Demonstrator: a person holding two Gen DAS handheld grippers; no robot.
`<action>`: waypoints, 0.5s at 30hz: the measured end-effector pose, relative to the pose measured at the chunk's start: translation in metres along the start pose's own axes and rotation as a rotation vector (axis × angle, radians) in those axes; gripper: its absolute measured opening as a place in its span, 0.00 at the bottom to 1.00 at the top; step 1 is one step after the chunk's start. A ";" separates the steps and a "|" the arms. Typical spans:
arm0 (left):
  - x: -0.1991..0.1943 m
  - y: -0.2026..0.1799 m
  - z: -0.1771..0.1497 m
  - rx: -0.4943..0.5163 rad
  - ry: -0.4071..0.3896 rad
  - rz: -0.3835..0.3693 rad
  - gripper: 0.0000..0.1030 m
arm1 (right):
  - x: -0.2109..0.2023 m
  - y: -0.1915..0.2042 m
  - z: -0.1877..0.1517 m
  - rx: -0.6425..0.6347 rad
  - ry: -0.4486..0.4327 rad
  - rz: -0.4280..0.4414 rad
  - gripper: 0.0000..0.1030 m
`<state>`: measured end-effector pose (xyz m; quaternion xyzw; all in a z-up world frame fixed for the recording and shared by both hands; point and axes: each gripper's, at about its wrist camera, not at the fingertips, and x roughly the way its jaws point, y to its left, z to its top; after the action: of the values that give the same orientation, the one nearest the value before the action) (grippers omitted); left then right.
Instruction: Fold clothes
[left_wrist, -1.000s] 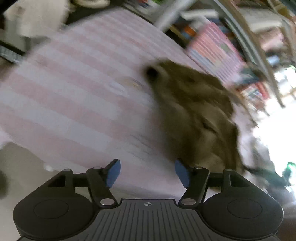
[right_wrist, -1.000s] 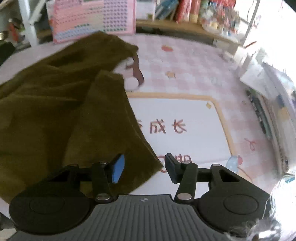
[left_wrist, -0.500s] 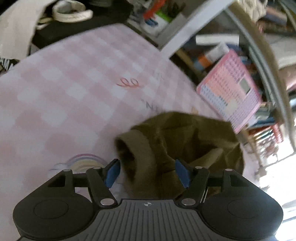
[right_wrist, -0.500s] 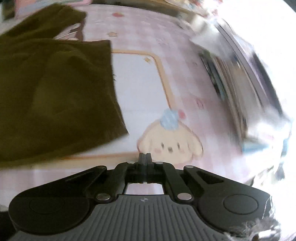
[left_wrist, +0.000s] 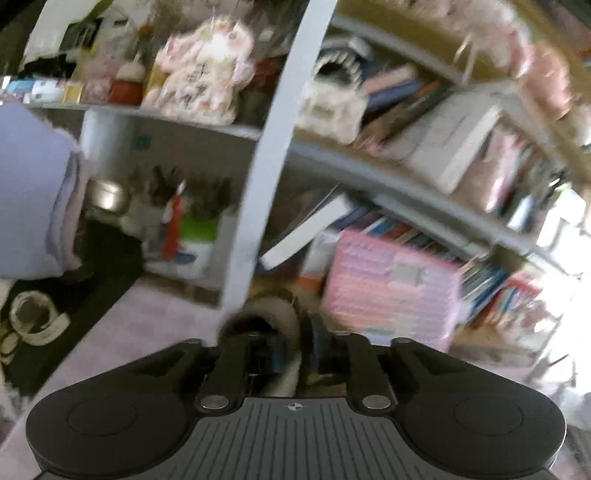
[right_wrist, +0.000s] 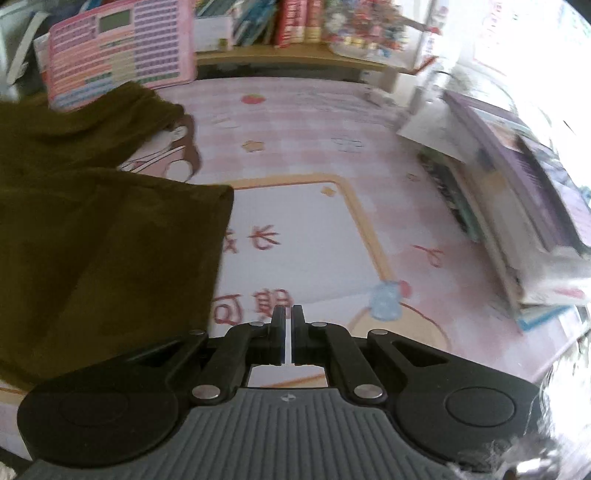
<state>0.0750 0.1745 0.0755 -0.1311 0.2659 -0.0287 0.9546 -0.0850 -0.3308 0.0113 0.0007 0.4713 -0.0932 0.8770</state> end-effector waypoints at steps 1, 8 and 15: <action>0.008 0.005 -0.002 -0.003 0.045 0.046 0.63 | 0.002 0.004 0.001 -0.013 0.002 0.011 0.01; -0.021 0.073 -0.062 -0.231 0.147 0.135 0.63 | 0.007 0.025 0.004 -0.047 0.020 0.085 0.12; -0.027 0.111 -0.123 -0.695 0.207 0.080 0.71 | 0.010 0.044 -0.005 -0.011 0.064 0.151 0.17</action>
<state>-0.0132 0.2563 -0.0420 -0.4336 0.3600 0.0876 0.8214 -0.0759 -0.2891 -0.0036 0.0346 0.4983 -0.0242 0.8660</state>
